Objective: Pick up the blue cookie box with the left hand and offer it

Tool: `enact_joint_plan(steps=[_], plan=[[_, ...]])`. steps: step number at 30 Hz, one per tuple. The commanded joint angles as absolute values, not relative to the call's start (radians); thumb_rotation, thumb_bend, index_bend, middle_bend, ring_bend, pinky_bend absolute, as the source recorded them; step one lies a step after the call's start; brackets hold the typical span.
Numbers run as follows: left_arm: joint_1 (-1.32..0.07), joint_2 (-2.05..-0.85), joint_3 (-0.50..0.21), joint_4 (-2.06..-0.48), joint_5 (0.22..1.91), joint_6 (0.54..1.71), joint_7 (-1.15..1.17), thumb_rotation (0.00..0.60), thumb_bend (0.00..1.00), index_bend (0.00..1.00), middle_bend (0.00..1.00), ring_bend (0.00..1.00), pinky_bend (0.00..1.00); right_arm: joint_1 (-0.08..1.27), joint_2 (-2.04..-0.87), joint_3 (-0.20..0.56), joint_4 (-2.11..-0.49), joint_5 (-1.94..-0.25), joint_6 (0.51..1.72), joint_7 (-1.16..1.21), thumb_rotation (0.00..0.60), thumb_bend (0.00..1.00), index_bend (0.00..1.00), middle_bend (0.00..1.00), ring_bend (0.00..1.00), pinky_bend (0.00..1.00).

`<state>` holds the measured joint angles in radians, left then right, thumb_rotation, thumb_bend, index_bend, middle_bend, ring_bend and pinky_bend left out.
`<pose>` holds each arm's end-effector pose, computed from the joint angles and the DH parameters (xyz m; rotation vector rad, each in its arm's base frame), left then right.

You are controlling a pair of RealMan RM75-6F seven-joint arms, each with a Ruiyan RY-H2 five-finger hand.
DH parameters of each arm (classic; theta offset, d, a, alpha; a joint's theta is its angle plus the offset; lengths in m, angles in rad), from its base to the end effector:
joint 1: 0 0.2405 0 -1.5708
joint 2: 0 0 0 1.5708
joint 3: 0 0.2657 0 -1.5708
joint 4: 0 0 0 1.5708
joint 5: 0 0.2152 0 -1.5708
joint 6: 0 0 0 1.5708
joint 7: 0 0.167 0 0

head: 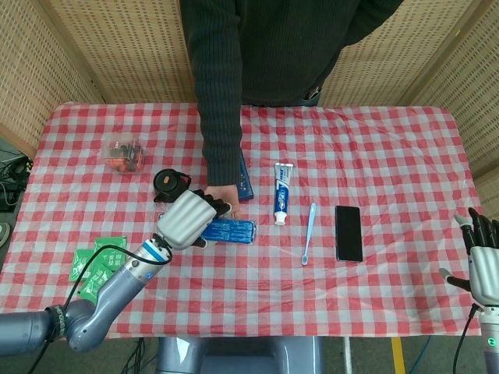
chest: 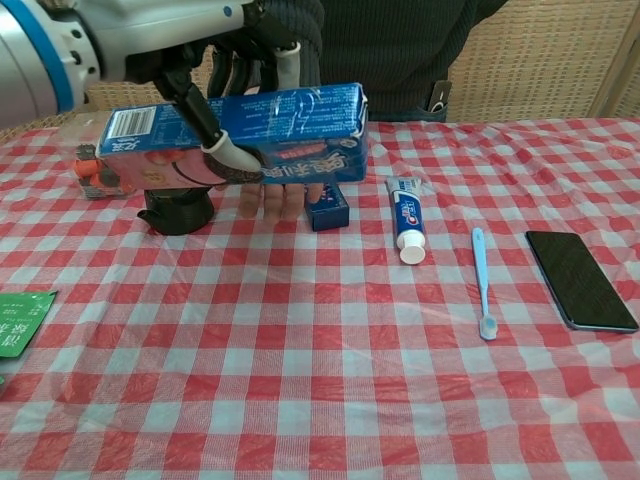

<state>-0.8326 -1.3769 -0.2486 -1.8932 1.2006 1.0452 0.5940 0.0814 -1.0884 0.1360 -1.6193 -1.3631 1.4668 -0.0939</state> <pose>-0.0279 0.3344 0.0300 -2.0128 -0.5930 -1.1734 -0.3361 -0.2208 0.1886 1.2626 -0.8321 0.8010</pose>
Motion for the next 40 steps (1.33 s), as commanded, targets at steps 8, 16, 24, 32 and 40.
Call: enact_joint_plan(steps=[8,16,24,32,40], plan=[[-0.950,-1.564,-0.323,-1.837,0.905,1.153,0.865,0.600,0.02,0.41,0.30,0.36,0.39,0.079,-1.080,0.140,-1.611,-1.357,1.464,-0.068,0.600,0.00,0.13,0.00,0.00,0.00],[-0.946,-1.533,-0.342,-1.885,0.909,1.162,0.783,0.600,0.00,0.00,0.00,0.00,0.00,0.079,-1.074,0.143,-1.608,-1.353,1.461,-0.056,0.600,0.00,0.13,0.00,0.00,0.00],[-0.850,-1.323,-0.370,-2.059,1.049,1.233,0.661,0.600,0.00,0.00,0.00,0.00,0.00,0.078,-1.077,0.135,-1.622,-1.367,1.469,-0.073,0.600,0.00,0.13,0.00,0.00,0.00],[-0.547,-1.083,-0.184,-1.970,1.313,1.365,0.287,0.600,0.00,0.00,0.00,0.00,0.00,0.076,-1.074,0.127,-1.638,-1.387,1.475,-0.075,0.600,0.00,0.13,0.00,0.00,0.00],[-0.335,-1.108,-0.031,-1.707,1.393,1.467,-0.047,0.600,0.00,0.00,0.00,0.00,0.00,0.078,-1.076,0.120,-1.653,-1.406,1.479,-0.091,0.600,0.00,0.13,0.00,0.00,0.00]])
